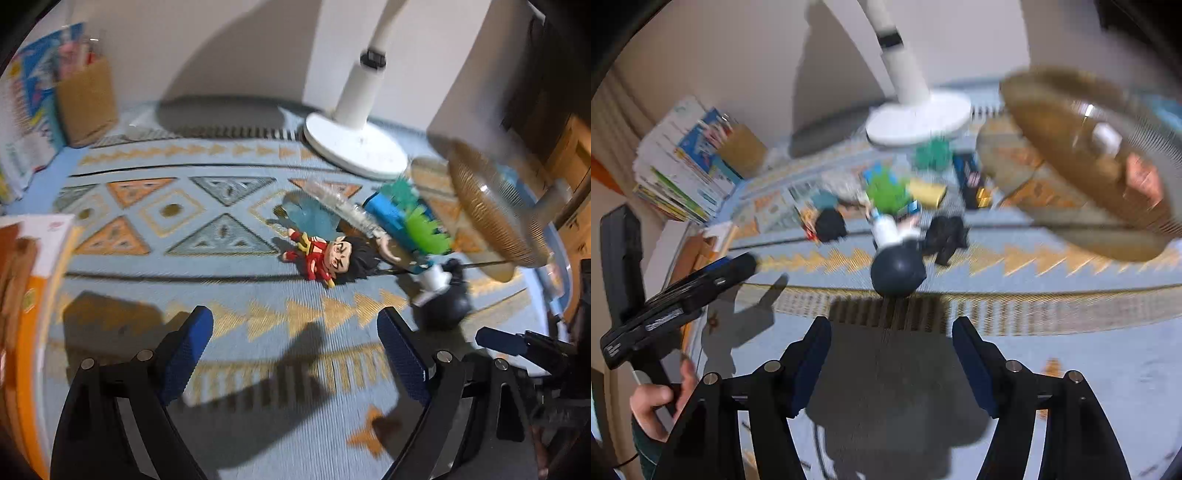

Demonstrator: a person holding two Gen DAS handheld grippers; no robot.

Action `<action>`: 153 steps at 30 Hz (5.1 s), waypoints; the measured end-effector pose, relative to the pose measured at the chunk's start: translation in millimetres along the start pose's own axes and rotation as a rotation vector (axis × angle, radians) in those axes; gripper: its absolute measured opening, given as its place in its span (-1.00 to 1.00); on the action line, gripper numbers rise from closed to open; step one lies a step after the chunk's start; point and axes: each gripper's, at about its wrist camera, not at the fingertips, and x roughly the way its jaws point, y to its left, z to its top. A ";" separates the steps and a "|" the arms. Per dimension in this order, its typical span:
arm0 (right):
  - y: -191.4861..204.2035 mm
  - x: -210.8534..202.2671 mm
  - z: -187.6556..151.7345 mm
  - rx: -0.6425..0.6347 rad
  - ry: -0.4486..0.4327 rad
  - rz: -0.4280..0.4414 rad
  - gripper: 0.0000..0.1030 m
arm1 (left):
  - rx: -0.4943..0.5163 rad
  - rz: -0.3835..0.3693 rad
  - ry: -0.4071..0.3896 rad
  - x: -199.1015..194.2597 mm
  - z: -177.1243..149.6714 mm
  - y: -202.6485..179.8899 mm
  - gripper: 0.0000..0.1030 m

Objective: Organize rigid objects
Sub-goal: 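Move both grippers back from the bowl to the pile of toys, then grasp the black ball toy with the right gripper while the left gripper grasps the red-shirt figurine, then carry the figurine and black ball toy into the amber bowl and open both grippers, then move both grippers back to the pile toward the blue lighter and measuring cup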

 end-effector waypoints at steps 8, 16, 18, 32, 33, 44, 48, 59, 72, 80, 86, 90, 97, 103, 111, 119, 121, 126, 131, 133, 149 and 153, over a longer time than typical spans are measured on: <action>9.3 29.4 24.4 -0.028 -0.063 -0.136 0.08 | 0.097 0.066 -0.012 34.2 23.8 -24.7 0.76; 7.0 27.1 24.8 -0.039 -0.084 -0.145 -0.20 | 0.118 0.031 -0.049 35.2 25.6 -36.2 -0.11; 3.7 22.0 21.5 -0.025 -0.074 -0.116 -0.20 | 0.127 0.013 -0.044 29.7 21.3 -41.6 -0.38; -47.8 -39.9 -38.4 0.121 -0.066 -0.058 -0.22 | 0.070 -0.060 -0.049 -17.6 -27.2 -43.5 0.06; -46.9 -38.4 -41.3 0.114 -0.059 -0.056 -0.22 | 0.064 -0.072 -0.050 -15.3 -22.9 -42.4 0.29; -55.1 -43.9 -50.3 0.011 -0.078 -0.105 0.29 | 0.199 -0.009 -0.061 18.3 8.7 -54.0 0.46; -53.3 -39.0 -47.9 -0.032 -0.067 -0.099 0.29 | 0.211 -0.004 -0.040 17.2 2.5 -44.0 0.45; -34.0 -23.9 -43.6 -0.129 -0.069 -0.136 0.32 | 0.217 0.067 -0.051 39.3 20.5 -49.6 -0.23; -36.5 -29.4 -45.9 -0.093 -0.088 -0.128 0.02 | 0.139 -0.076 -0.108 -19.5 -33.1 -48.8 -0.31; -34.8 -38.6 -52.1 -0.029 -0.075 -0.065 -0.17 | 0.162 -0.130 -0.134 -47.5 -49.4 -70.2 -0.31; -67.0 -88.1 -36.4 0.091 -0.165 0.005 -0.17 | 0.212 -0.186 -0.214 -81.2 -26.3 -106.8 -0.31; -90.3 -149.5 -9.0 0.117 -0.318 -0.055 -0.17 | 0.265 -0.251 -0.286 -102.0 9.7 -150.4 -0.31; -146.4 -200.1 41.3 0.228 -0.423 -0.241 -0.17 | 0.308 -0.355 -0.305 -84.4 68.6 -229.4 -0.31; -173.1 -159.9 60.2 0.219 -0.297 -0.251 -0.17 | 0.268 -0.349 -0.153 -5.6 69.4 -253.7 -0.31; -181.1 -119.0 68.5 0.163 -0.172 -0.273 -0.18 | 0.253 -0.342 -0.057 41.0 66.4 -261.8 -0.30; -183.2 -154.7 67.5 0.215 -0.272 -0.290 0.32 | 0.206 -0.298 -0.177 -11.1 77.3 -225.3 0.52; -179.5 -170.6 62.5 0.227 -0.306 -0.265 0.32 | 0.174 -0.312 -0.217 -36.5 74.4 -204.7 0.52; -150.3 -193.9 50.7 0.217 -0.347 -0.208 0.33 | 0.116 -0.305 -0.313 -97.9 59.5 -160.7 0.57; -92.4 -211.7 41.3 0.128 -0.388 -0.149 0.35 | 0.088 -0.271 -0.414 -164.3 39.0 -119.6 0.68; -67.6 -216.7 37.7 0.086 -0.405 -0.135 0.48 | 0.073 -0.257 -0.455 -186.6 29.6 -102.8 0.84; 0.3 -77.8 -28.4 -0.125 -0.266 -0.095 0.71 | -0.092 0.004 -0.350 -101.5 -69.3 8.7 0.98; -14.8 -34.8 -39.1 -0.128 -0.194 -0.116 0.71 | -0.101 0.032 -0.299 -71.6 -73.4 18.6 0.98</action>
